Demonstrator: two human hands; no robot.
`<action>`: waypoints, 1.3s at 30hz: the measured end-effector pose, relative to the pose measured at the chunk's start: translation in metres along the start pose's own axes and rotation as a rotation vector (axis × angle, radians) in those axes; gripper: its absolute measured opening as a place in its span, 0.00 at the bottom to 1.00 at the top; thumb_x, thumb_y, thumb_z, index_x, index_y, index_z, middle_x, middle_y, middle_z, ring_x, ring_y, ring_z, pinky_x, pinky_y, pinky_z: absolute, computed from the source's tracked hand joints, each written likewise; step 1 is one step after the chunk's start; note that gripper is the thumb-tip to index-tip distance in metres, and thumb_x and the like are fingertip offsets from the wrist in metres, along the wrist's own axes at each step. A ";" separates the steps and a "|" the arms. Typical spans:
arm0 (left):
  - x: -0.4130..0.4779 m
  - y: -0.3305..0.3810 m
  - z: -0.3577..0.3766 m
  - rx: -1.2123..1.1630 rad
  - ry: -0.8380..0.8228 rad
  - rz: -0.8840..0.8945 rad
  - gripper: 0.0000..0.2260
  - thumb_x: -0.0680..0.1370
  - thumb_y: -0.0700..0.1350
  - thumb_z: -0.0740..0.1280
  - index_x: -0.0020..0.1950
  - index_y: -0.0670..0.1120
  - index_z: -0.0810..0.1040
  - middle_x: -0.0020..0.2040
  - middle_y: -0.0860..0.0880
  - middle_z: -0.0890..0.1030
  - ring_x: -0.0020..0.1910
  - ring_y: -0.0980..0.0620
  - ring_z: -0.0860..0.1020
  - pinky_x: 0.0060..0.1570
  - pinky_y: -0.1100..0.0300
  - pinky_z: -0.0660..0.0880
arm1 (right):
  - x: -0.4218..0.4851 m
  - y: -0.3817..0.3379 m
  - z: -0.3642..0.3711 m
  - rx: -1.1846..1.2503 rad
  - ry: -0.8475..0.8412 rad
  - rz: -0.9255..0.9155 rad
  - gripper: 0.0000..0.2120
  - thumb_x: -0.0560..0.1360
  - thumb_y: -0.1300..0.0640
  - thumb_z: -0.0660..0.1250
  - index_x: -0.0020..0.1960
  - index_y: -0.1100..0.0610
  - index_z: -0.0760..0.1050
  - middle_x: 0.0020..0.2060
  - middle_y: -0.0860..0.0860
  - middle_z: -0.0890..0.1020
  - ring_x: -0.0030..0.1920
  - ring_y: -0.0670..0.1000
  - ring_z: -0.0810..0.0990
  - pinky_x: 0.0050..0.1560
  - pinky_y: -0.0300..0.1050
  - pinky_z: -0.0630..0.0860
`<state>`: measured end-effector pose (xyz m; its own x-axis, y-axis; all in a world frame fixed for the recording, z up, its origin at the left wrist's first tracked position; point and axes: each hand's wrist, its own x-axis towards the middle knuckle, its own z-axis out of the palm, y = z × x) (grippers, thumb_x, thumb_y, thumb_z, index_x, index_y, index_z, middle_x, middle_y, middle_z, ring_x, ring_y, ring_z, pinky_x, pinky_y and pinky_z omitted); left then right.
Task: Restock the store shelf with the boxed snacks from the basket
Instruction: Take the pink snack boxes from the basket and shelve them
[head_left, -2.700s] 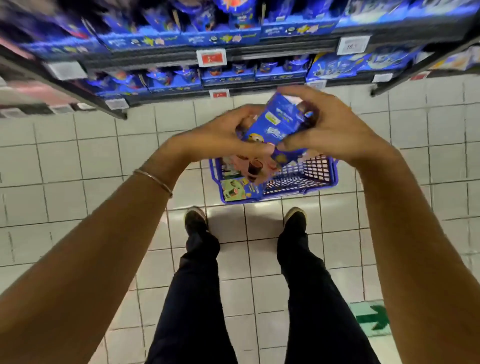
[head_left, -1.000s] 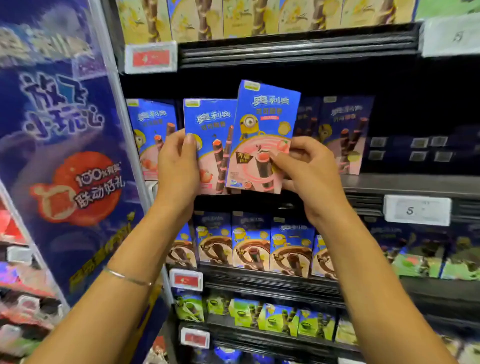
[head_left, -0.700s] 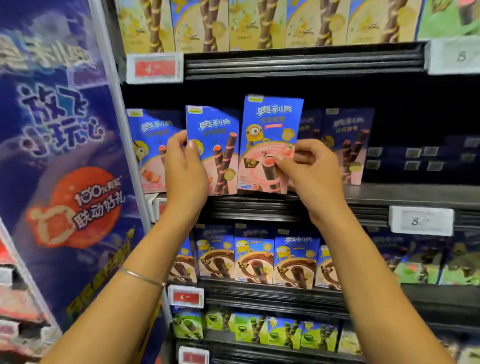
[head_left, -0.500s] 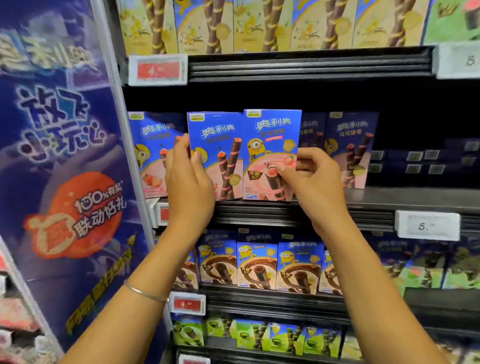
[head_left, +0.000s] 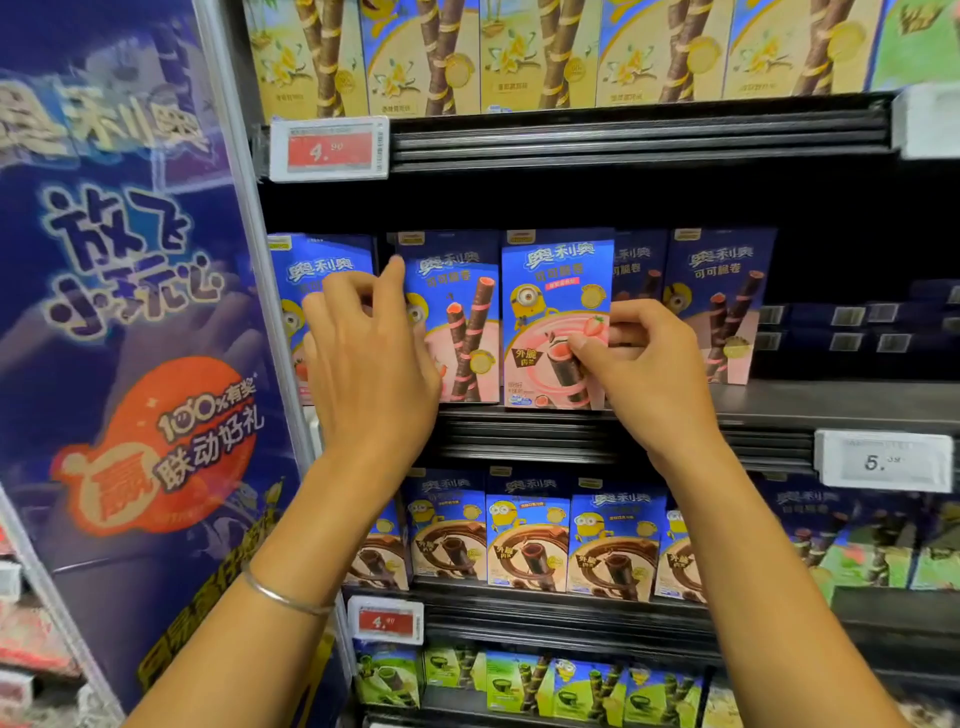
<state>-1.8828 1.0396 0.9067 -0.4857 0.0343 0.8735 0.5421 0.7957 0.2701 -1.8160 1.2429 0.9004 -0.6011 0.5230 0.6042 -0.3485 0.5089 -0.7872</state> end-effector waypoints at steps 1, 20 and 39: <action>0.000 0.000 -0.001 -0.005 0.006 0.003 0.27 0.79 0.40 0.70 0.78 0.43 0.71 0.65 0.37 0.73 0.61 0.34 0.71 0.54 0.42 0.70 | 0.001 0.001 0.000 -0.009 0.003 -0.003 0.13 0.74 0.55 0.75 0.57 0.51 0.78 0.49 0.45 0.84 0.49 0.42 0.83 0.45 0.39 0.81; 0.025 0.021 0.002 0.020 -0.003 0.235 0.30 0.77 0.54 0.71 0.77 0.46 0.70 0.72 0.46 0.74 0.75 0.42 0.69 0.80 0.36 0.41 | 0.004 0.003 0.000 -0.157 -0.046 -0.062 0.16 0.76 0.53 0.73 0.61 0.52 0.73 0.46 0.39 0.79 0.43 0.30 0.79 0.35 0.24 0.73; 0.029 0.046 0.020 -0.127 -0.021 0.252 0.31 0.75 0.51 0.78 0.74 0.44 0.74 0.66 0.43 0.75 0.69 0.39 0.70 0.59 0.46 0.71 | 0.017 0.015 -0.049 -0.187 -0.053 -0.004 0.19 0.75 0.53 0.75 0.64 0.53 0.75 0.50 0.44 0.84 0.49 0.41 0.84 0.44 0.35 0.81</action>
<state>-1.8856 1.0892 0.9362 -0.3383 0.2352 0.9112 0.7285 0.6784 0.0953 -1.7966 1.2928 0.9046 -0.6389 0.4865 0.5959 -0.2144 0.6313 -0.7453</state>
